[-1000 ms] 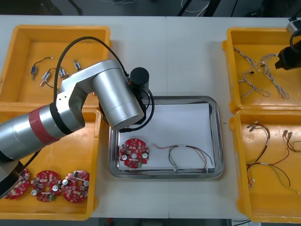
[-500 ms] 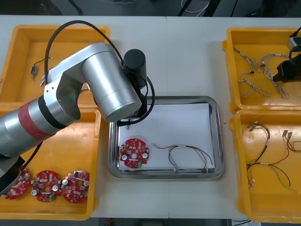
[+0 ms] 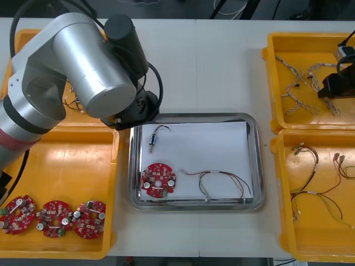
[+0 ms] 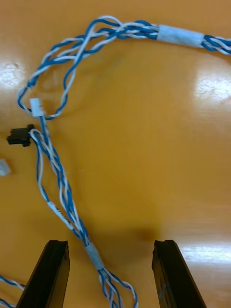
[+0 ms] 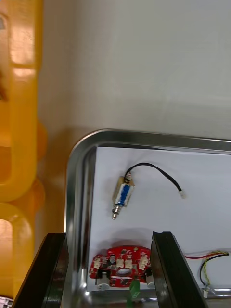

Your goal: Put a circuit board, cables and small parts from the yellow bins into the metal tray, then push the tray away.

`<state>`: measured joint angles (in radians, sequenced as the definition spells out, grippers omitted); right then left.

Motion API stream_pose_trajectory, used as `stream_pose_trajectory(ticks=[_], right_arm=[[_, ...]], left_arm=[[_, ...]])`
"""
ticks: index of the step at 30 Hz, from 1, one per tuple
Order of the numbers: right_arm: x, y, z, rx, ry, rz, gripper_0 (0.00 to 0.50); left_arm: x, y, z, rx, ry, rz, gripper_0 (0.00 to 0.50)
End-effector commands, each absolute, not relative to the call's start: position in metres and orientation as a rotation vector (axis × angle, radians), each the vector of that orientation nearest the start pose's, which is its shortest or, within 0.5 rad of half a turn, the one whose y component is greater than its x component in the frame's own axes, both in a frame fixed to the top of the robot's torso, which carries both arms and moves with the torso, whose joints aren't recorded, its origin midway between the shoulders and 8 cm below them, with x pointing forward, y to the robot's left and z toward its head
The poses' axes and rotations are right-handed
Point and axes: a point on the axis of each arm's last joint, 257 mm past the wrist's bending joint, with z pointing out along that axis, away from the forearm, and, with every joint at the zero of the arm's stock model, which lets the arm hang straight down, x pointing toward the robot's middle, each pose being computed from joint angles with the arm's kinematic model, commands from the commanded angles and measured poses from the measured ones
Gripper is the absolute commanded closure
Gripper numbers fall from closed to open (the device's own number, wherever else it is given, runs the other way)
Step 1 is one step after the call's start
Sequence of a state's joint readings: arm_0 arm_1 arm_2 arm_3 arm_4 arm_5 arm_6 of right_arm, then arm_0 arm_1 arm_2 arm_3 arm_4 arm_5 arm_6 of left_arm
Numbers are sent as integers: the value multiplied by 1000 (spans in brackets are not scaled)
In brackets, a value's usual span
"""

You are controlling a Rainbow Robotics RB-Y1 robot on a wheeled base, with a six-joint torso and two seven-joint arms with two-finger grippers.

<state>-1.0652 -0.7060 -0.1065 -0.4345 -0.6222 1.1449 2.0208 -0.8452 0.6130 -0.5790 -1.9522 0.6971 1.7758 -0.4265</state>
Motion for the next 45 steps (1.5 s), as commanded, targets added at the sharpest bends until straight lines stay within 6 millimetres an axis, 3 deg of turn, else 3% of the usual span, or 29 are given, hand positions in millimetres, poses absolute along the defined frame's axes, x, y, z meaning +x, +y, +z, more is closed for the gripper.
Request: stream_pose_trajectory(ticks=[1,8,18,25,29,30,31,32,33,35,40,45], right_arm=[[633,-426,-180,-75,2513,56,0],[627,-435,-198,-80,2521,32,0],[615,-440,-218,-84,2556,26,0],[611,-435,-230,-96,2566,45,11],[609,-436,-234,-103,2569,42,70],[608,-435,-237,-109,2573,42,160],[607,-436,-239,-109,2577,41,218],[607,-435,-239,-113,2576,40,391],[606,-436,-240,-119,2578,34,473],[606,-436,-242,-128,2583,27,500],[607,-439,-239,-152,2580,2,500],[611,-445,-205,-207,2562,-36,500]], left_arm=[[470,144,-133,-40,2608,-97,0],[475,165,-112,4,2619,-114,0],[488,201,-102,115,2624,-44,0],[495,211,-100,101,2615,-28,0],[499,217,-100,51,2618,-27,0],[502,219,-98,22,2621,-30,0],[503,220,-97,12,2622,-31,0],[505,222,-97,-22,2624,-34,0],[507,223,-96,-64,2623,-43,0],[509,226,-94,-110,2614,-44,0],[512,231,-93,-215,2603,-55,0],[514,233,-88,-333,2582,-100,0]])
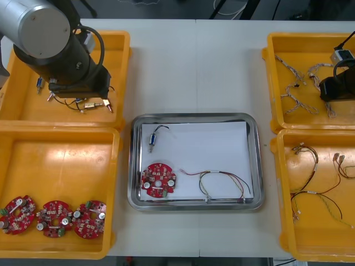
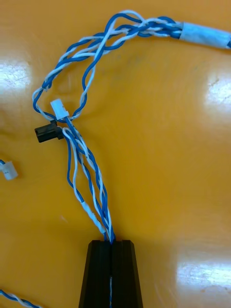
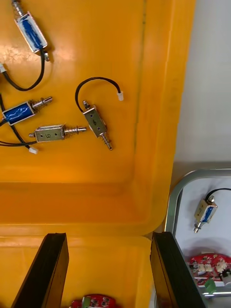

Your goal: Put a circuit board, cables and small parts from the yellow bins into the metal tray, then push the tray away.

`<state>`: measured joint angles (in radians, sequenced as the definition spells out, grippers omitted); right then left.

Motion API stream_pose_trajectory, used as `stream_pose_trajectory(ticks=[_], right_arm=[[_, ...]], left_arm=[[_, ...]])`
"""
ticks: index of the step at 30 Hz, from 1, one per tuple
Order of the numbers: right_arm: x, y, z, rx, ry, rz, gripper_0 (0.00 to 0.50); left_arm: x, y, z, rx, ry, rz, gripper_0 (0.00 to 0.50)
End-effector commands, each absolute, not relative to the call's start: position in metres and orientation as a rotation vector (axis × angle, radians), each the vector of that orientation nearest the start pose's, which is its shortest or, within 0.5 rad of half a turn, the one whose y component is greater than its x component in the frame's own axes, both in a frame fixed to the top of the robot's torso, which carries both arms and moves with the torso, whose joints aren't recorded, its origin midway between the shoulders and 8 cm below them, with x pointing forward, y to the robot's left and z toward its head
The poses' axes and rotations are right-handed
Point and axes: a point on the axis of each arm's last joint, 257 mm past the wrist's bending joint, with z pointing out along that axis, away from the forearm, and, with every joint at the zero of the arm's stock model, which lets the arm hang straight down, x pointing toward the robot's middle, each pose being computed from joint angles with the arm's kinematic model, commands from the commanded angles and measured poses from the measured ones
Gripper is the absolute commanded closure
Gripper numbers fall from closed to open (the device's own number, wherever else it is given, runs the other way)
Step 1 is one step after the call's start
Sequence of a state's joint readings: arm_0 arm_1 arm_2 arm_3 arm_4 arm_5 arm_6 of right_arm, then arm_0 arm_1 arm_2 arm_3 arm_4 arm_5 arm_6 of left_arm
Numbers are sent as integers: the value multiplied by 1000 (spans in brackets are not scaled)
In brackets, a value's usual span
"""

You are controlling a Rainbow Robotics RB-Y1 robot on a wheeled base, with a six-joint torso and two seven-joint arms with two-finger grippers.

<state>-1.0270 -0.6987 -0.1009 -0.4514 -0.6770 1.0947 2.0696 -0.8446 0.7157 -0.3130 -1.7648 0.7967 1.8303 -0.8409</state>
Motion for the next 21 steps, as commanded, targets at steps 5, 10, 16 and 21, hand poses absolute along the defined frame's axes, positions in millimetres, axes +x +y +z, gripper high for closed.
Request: stream_pose_trajectory(ticks=[5,10,16,21], right_arm=[[603,-452,-167,-266,2576,-88,500],[594,-447,-140,-281,2583,-60,500],[572,-437,-103,-317,2598,10,500],[550,-431,-87,-375,2608,-10,500]], left_arm=[[516,237,-84,-387,2564,-107,0],[519,241,-83,-364,2556,-84,0],[520,262,-81,-168,2583,7,0],[524,274,-83,-36,2605,12,0]])
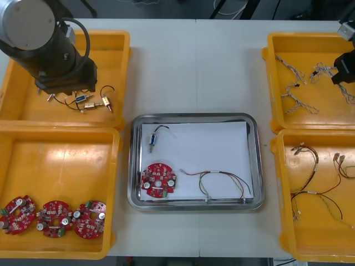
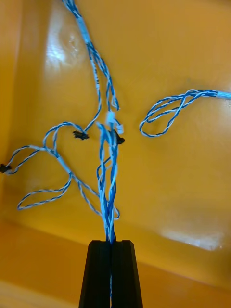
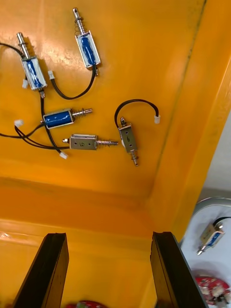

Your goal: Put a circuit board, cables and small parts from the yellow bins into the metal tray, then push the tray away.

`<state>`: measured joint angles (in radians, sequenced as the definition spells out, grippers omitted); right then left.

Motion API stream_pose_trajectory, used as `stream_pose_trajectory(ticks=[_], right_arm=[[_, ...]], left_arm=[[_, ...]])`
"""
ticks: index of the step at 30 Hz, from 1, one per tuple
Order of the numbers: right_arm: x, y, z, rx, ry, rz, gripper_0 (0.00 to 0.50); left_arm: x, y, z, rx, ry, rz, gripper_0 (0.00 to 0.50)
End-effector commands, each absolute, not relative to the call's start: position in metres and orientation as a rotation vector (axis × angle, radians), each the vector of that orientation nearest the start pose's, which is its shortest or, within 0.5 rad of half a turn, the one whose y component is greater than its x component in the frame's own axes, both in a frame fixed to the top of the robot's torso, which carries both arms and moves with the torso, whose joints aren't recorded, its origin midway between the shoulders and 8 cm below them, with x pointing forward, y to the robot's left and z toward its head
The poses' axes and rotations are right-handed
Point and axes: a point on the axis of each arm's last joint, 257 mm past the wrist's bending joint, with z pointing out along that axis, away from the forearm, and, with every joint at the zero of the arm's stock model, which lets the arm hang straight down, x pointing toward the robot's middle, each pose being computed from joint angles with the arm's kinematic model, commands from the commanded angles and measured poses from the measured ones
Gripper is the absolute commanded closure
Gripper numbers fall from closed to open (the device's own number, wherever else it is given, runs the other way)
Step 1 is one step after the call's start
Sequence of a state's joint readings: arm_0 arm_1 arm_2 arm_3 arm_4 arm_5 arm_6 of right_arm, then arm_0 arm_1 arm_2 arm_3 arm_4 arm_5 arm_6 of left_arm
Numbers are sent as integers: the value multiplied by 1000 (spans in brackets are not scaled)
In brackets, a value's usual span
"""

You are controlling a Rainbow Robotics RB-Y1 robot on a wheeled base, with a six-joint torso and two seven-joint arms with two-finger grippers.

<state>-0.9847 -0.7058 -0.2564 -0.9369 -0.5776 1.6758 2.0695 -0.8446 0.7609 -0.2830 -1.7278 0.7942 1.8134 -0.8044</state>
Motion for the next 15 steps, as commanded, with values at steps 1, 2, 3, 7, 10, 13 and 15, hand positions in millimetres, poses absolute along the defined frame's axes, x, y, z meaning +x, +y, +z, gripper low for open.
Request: stream_pose_trajectory(ticks=[1,2,3,7,10,13,15], right_arm=[[543,-431,-85,-388,2614,-20,500],[538,-431,-84,-398,2619,-28,500],[535,-430,-82,-408,2614,-33,500],[512,-422,-80,-477,2613,-57,500],[503,-415,-77,-523,2574,-83,500],[497,-413,-72,-552,2539,-118,500],[490,-409,-66,-587,2505,-149,500]], left_arm=[[525,277,-84,-5,2609,17,0],[526,279,-84,22,2609,22,0],[527,280,-85,37,2610,26,0],[533,285,-89,168,2609,51,0],[535,288,-90,290,2600,87,0],[534,288,-91,383,2590,111,0],[534,289,-89,472,2578,131,0]])
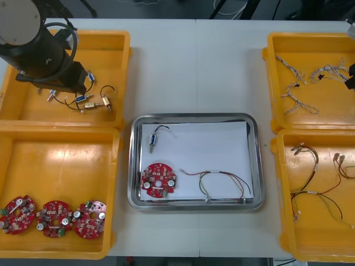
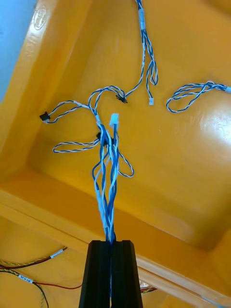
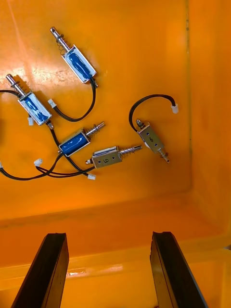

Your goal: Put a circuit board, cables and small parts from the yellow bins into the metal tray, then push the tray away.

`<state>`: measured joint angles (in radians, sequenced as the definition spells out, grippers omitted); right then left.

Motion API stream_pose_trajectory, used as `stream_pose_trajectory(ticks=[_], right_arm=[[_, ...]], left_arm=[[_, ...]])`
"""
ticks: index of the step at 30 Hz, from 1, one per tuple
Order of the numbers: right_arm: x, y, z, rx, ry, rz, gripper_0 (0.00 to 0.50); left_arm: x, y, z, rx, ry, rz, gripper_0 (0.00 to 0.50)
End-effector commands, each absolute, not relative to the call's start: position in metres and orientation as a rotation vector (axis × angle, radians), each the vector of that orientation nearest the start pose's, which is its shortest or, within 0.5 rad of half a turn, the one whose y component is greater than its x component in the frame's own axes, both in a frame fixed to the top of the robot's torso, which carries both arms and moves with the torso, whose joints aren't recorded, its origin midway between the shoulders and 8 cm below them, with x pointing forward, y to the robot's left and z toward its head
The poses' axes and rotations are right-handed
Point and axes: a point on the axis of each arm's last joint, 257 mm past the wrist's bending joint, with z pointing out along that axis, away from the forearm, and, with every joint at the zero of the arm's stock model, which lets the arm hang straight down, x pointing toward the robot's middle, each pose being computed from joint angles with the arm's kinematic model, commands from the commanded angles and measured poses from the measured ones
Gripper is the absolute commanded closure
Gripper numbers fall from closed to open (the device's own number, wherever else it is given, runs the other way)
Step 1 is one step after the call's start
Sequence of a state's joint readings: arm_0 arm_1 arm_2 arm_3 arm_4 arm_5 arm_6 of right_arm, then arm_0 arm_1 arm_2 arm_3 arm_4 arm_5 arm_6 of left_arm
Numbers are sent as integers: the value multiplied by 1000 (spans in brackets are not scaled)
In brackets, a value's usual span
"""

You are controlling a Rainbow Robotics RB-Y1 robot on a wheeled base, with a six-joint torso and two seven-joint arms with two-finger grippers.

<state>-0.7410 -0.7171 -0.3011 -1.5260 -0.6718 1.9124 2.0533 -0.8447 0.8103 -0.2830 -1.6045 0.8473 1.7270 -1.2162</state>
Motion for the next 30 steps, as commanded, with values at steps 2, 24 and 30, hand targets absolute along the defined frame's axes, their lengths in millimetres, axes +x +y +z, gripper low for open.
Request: stream_pose_trajectory(ticks=[2,24,30], right_arm=[[485,-402,-65,-626,2482,-151,500],[400,-250,-85,-1394,2197,-124,500],[388,-217,-107,-1547,2133,-118,500]], left_arm=[[533,289,-92,553,2570,152,0],[558,276,-130,1121,2333,336,0],[561,270,-147,1182,2301,362,0]])
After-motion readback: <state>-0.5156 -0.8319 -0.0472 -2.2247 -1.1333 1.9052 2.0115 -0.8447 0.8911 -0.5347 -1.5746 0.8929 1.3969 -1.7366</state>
